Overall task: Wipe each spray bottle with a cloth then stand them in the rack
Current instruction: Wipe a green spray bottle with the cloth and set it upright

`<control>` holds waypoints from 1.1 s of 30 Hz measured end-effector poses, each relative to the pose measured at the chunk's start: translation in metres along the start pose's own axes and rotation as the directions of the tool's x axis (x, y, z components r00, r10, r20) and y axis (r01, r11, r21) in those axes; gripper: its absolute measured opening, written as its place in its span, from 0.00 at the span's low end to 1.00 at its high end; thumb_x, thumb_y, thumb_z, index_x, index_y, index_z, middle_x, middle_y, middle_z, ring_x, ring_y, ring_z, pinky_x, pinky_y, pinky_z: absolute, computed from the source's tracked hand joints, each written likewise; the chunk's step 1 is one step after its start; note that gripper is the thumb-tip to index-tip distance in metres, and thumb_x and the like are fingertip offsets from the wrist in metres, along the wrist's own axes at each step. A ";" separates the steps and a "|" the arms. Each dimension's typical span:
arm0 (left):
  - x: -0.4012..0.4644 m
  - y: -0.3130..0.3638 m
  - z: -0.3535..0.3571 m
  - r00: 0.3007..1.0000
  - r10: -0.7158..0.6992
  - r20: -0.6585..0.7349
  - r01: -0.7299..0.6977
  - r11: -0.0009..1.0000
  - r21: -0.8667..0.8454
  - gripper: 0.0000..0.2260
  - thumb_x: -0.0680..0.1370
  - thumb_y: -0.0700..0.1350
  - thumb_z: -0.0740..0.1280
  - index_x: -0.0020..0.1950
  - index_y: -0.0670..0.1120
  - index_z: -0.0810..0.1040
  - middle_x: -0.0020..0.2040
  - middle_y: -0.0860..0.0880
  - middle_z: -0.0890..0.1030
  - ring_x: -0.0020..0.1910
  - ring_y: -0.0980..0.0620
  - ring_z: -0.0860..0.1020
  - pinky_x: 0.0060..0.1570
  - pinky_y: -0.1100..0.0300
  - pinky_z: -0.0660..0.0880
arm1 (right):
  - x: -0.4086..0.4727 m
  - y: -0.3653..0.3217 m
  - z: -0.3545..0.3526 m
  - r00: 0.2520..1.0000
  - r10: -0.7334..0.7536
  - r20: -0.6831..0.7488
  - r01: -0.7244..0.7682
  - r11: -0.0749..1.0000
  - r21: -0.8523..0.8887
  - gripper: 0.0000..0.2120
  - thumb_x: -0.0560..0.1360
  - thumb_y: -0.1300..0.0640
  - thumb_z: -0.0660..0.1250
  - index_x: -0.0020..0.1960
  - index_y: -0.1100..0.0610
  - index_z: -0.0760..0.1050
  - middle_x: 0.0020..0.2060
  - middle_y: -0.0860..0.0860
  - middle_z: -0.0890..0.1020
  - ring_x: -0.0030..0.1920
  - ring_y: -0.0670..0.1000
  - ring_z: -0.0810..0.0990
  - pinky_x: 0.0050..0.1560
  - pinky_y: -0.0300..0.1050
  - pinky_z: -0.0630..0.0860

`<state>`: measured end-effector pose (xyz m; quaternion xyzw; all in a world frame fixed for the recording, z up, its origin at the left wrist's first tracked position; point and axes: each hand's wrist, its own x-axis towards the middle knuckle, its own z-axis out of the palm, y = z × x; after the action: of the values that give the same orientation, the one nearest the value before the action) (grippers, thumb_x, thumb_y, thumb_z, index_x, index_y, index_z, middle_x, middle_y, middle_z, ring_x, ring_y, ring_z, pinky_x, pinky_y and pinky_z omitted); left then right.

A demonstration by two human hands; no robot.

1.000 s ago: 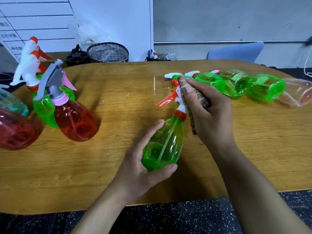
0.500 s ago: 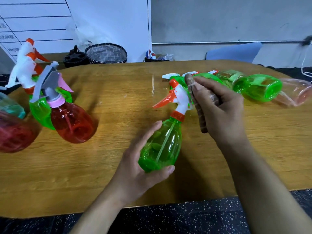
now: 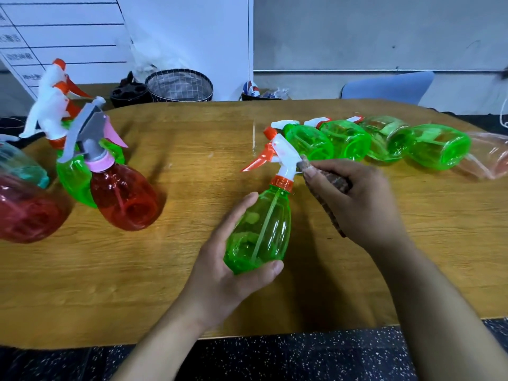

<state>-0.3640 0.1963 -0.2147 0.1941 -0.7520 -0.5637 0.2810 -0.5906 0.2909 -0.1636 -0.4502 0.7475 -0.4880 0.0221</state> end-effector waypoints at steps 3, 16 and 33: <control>0.002 -0.002 0.001 0.997 -0.034 -0.068 0.030 0.998 -0.056 0.40 0.67 0.55 0.82 0.77 0.67 0.71 0.77 0.58 0.74 0.75 0.52 0.75 0.72 0.44 0.75 | -0.005 0.006 -0.002 0.999 -0.003 -0.047 0.001 0.999 -0.042 0.10 0.81 0.45 0.71 0.57 0.48 0.87 0.46 0.46 0.86 0.45 0.44 0.83 0.44 0.49 0.79; 0.005 -0.001 -0.007 0.986 -0.146 -0.082 0.109 0.930 -0.350 0.40 0.70 0.56 0.78 0.80 0.64 0.67 0.73 0.54 0.80 0.73 0.50 0.78 0.72 0.40 0.74 | -0.070 -0.020 0.056 0.956 0.274 0.107 -0.282 0.754 0.593 0.13 0.78 0.56 0.70 0.60 0.57 0.85 0.54 0.50 0.89 0.58 0.52 0.87 0.56 0.43 0.82; 0.005 -0.002 -0.005 0.979 -0.168 -0.113 0.120 0.931 -0.345 0.30 0.73 0.64 0.73 0.75 0.70 0.72 0.75 0.65 0.75 0.75 0.62 0.73 0.71 0.55 0.76 | -0.073 -0.033 0.048 0.932 0.336 0.135 -0.334 0.651 0.682 0.11 0.79 0.59 0.70 0.58 0.54 0.87 0.52 0.54 0.89 0.56 0.54 0.87 0.51 0.43 0.84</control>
<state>-0.3645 0.1894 -0.2145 0.2372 -0.6066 -0.6879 0.3202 -0.5032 0.3039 -0.1940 -0.2621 0.5793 -0.7201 0.2776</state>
